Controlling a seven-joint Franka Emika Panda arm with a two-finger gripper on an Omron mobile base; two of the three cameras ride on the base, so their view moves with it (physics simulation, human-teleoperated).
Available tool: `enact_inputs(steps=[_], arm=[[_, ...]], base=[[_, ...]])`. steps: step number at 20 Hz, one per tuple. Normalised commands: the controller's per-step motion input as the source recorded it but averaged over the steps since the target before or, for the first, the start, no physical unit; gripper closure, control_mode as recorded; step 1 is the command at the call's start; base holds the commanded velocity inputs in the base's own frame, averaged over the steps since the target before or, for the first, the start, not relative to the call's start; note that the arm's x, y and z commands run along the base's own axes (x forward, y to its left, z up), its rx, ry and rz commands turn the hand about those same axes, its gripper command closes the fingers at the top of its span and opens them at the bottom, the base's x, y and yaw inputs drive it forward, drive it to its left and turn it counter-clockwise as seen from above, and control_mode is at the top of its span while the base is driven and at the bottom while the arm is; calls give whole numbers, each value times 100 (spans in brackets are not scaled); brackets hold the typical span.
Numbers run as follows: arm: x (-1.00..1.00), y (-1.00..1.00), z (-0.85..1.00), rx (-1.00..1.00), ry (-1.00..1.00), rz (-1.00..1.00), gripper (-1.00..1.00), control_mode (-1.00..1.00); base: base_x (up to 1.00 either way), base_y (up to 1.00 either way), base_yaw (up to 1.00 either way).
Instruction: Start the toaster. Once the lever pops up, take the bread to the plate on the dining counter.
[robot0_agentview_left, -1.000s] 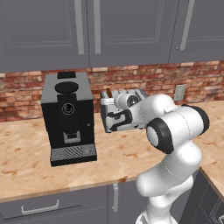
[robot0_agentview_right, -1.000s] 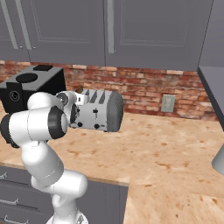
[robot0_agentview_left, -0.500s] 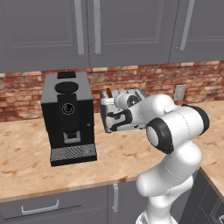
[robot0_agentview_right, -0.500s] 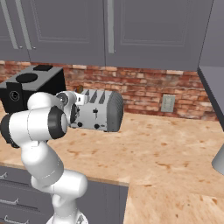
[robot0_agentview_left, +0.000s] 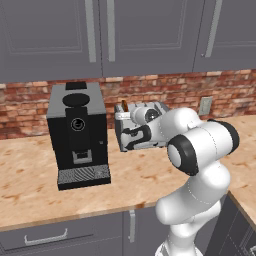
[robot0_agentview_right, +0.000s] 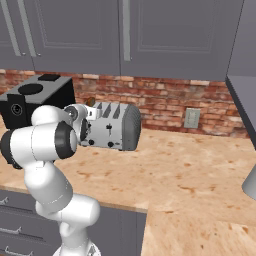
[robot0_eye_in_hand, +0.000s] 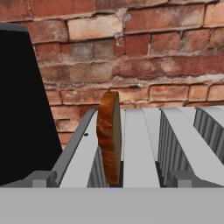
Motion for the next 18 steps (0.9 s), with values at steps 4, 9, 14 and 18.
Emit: enact_inputs(steps=[4, 9, 14, 18], arm=[[0, 0, 0, 0, 0, 0, -100, -100], [0, 0, 0, 0, 0, 0, -100, -100], [0, 0, 0, 0, 0, 0, -100, -100], [0, 0, 0, 0, 0, 0, -100, -100]], base=[[0, 0, 0], [0, 0, 0], [0, 0, 0], [0, 0, 0]])
